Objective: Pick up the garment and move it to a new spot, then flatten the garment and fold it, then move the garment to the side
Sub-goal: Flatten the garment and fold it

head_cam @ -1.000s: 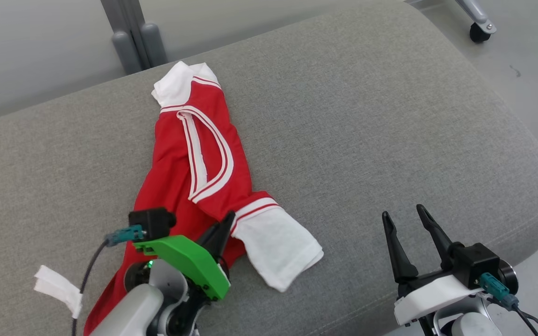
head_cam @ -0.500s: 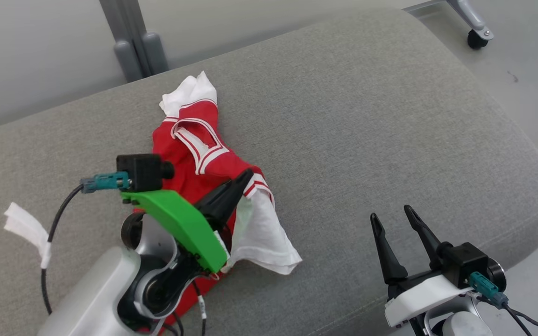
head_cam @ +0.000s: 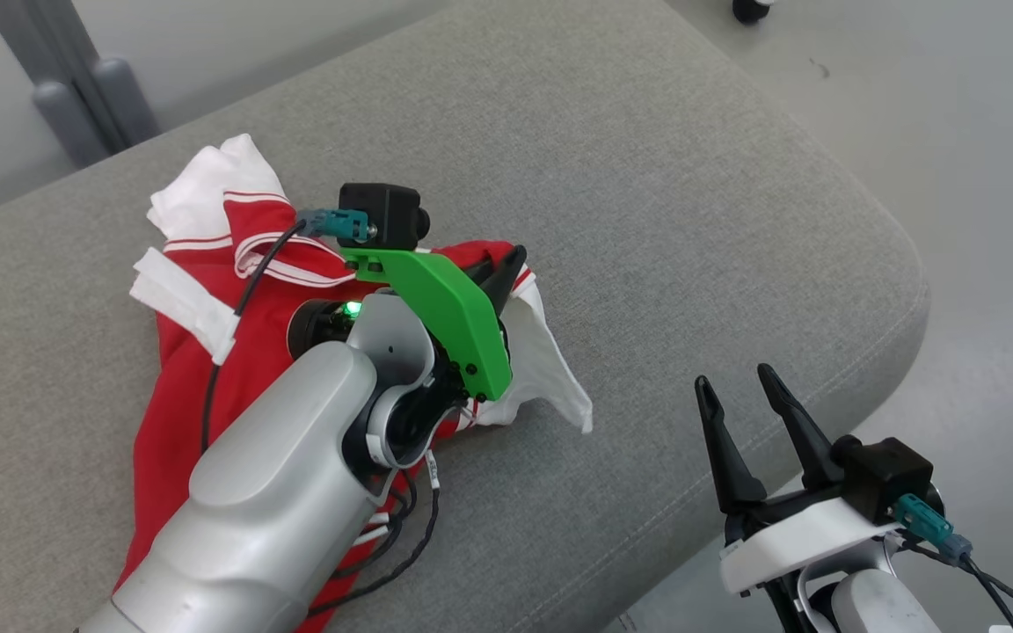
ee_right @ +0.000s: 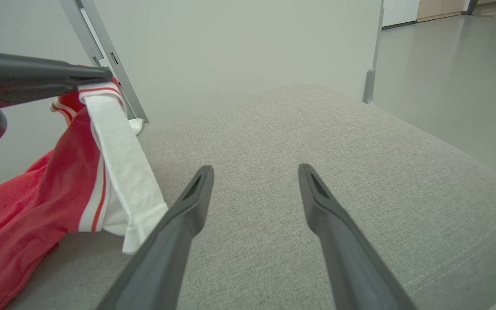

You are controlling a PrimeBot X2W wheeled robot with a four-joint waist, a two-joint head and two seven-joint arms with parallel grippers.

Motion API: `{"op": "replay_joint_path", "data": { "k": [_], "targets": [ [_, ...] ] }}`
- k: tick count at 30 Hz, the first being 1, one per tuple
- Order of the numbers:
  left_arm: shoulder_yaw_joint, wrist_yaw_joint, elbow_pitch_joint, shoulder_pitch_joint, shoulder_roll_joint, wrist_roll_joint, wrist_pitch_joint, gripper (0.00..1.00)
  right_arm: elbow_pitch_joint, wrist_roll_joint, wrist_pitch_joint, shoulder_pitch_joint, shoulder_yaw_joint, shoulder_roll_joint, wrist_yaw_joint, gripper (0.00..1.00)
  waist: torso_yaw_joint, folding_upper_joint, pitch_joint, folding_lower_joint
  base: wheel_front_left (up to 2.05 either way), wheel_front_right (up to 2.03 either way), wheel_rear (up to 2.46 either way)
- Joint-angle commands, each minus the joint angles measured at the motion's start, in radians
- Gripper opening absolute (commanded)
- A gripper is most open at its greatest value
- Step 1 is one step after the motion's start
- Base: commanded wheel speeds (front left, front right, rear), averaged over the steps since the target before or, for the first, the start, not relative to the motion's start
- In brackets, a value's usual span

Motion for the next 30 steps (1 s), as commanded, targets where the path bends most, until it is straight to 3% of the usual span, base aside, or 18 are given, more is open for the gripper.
{"op": "replay_joint_path", "data": {
  "k": [1, 8, 12, 15, 21, 30],
  "targets": [
    [-0.005, -0.011, 0.046, -0.032, -0.001, 0.022, -0.020, 1.00, -0.009, 0.011, -0.003, 0.008, -0.003, 0.002, -0.001, 1.00, -0.052, -0.0001, 0.080, 0.0000, 0.00, 0.00, 0.00],
    [-0.008, -0.061, 0.219, -0.104, -0.031, 0.111, -0.193, 1.00, -0.018, 0.024, -0.003, 0.024, -0.017, 0.002, -0.001, 1.00, -0.052, -0.0001, 0.093, 0.0000, 0.00, 0.00, 0.00],
    [0.008, -0.077, 0.233, -0.086, -0.030, 0.132, -0.296, 1.00, -0.002, -0.006, -0.003, 0.008, -0.003, 0.001, -0.001, 1.00, -0.040, -0.0001, 0.063, 0.0000, 0.00, 0.00, 0.00],
    [0.007, -0.087, 0.204, -0.055, -0.030, 0.149, -0.361, 1.00, -0.004, -0.036, -0.003, 0.002, -0.023, 0.001, -0.001, 1.00, 0.006, -0.0001, 0.041, 0.0000, 0.00, 0.00, 0.00],
    [0.019, -0.056, 0.111, 0.044, 0.010, 0.179, -0.487, 1.00, -0.018, -0.115, -0.003, 0.001, -0.072, 0.000, -0.001, 1.00, 0.117, -0.0001, -0.023, 0.0000, 0.00, 0.00, 0.00],
    [0.099, 0.046, -0.066, 0.322, 0.128, 0.252, -0.564, 1.00, -0.046, -0.230, -0.003, 0.030, -0.133, 0.000, -0.001, 1.00, 0.281, -0.0001, -0.127, 0.0000, 0.00, 0.00, 0.00]
  ]
}}
